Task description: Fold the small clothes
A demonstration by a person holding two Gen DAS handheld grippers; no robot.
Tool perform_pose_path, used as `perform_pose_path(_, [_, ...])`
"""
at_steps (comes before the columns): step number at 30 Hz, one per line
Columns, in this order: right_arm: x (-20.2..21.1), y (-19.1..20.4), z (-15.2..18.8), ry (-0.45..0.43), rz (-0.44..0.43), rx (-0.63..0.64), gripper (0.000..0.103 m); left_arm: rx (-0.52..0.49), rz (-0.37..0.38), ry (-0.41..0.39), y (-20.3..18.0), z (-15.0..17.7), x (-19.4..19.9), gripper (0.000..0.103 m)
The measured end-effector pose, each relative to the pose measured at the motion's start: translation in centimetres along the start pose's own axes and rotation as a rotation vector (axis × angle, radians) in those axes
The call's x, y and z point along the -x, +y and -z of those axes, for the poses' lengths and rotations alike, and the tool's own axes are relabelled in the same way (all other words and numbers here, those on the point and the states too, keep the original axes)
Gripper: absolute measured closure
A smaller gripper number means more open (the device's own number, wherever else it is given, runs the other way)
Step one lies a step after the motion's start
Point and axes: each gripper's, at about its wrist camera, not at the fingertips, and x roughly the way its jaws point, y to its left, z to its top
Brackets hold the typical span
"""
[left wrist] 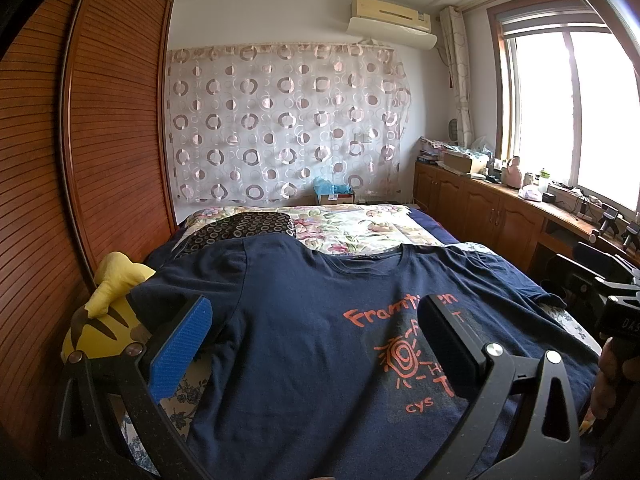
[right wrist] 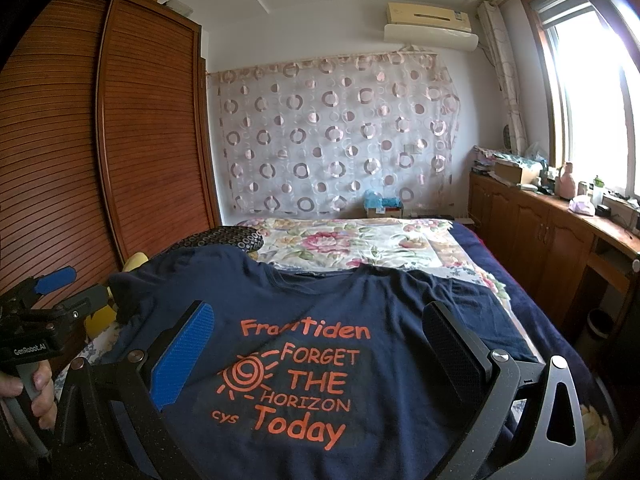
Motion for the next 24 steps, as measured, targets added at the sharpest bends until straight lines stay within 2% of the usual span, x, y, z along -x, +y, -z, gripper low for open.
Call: perform_pose_path(24, [-0.12,0.03,-0.14,-0.005,-0.003,0.0,0.0,-0.001,0.0,-0.002,0.0,0.0,0.03,0.0])
